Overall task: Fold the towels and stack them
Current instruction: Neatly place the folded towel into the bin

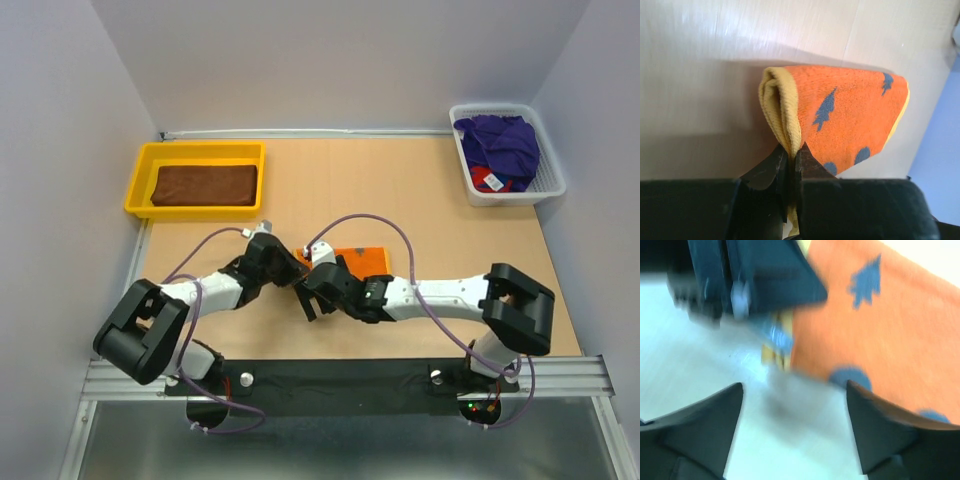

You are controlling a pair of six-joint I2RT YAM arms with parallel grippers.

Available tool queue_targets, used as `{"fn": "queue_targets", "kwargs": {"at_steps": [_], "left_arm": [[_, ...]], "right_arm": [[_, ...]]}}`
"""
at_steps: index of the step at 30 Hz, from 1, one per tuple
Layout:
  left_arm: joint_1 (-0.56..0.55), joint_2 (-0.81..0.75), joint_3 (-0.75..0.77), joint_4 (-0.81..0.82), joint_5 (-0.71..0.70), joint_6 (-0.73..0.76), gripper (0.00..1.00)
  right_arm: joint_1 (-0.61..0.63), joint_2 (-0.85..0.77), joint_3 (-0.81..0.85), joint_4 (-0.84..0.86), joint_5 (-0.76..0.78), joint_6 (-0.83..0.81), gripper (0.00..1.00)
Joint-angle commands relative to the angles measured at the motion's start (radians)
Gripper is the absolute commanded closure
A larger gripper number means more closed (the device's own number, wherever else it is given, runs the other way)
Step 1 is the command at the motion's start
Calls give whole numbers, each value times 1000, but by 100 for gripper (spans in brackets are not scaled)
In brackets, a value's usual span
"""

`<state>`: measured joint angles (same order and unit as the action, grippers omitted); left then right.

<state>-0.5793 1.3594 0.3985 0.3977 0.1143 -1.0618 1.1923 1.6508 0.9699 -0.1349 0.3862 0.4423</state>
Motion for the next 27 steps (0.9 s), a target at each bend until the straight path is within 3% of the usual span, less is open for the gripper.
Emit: {"fn": "queue_targets", "kwargs": {"at_steps": [1,8,15,20,27], "left_arm": [[73,6,170,-182,-47,231,96],[237,211,580,-496,-88,549,98],[360,434,1017,-696,-64,703,98],[433,524,1218,-801,-70,798,100],[544,619,1445,-958,-231,933,100]], "right_arm": [[-3,-103,-36,34,52,-2,0],[-8,-227,-100,-3,49,-13,0],[-8,-258,-138,-23,39,-34,0],[-10,-226,-134,-45,28,-53,0],[-13,-172,-76,-81,20,-103,0]]}}
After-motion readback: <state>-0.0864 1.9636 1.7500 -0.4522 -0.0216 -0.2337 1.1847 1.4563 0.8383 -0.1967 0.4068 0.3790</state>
